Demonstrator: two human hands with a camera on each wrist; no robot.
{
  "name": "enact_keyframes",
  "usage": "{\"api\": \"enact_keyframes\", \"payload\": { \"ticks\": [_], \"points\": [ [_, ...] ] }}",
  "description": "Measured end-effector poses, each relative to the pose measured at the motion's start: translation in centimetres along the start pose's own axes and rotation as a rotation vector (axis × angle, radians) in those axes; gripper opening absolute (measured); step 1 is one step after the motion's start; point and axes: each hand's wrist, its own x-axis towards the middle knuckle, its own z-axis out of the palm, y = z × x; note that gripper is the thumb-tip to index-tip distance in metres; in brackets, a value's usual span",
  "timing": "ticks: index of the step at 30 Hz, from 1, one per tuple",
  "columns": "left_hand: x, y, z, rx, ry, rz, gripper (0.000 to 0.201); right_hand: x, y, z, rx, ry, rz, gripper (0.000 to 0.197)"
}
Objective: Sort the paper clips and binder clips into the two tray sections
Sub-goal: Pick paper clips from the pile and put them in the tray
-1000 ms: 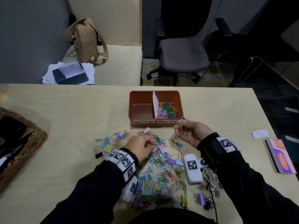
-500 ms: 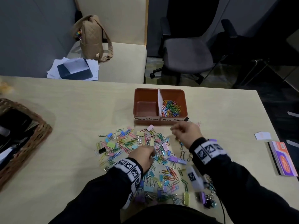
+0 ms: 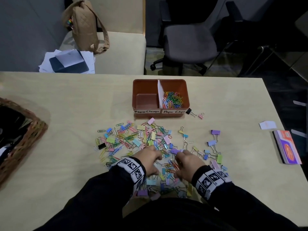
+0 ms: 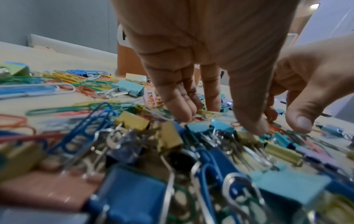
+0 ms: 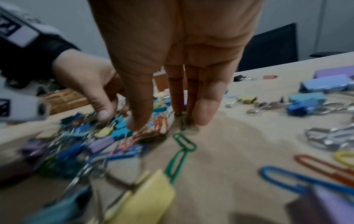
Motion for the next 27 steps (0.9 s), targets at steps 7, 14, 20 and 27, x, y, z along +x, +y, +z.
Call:
{"api": "enact_keyframes", "payload": {
  "ticks": [7,14,20,27],
  "points": [
    [-0.1,0.0,0.8,0.028,0.080,0.040,0.020,0.5,-0.9,1.5,-0.054,0.110,-0.111,0.021],
    [-0.8,-1.4,0.5,-0.079,0.218,-0.001,0.010,-0.2,0.5,1.1,-0.028,0.202,-0.134,0.020],
    [-1.4,-2.4,0.5,-0.158,0.246,-0.078,0.017,-0.9,0.7,2.2,0.000,0.111,-0.198,0.055],
    [-1.3,-2.0,1.2,-0.252,0.264,-0.145,0.010,0.2,0.0,3.5,-0.054,0.195,-0.260,0.029]
  ]
}}
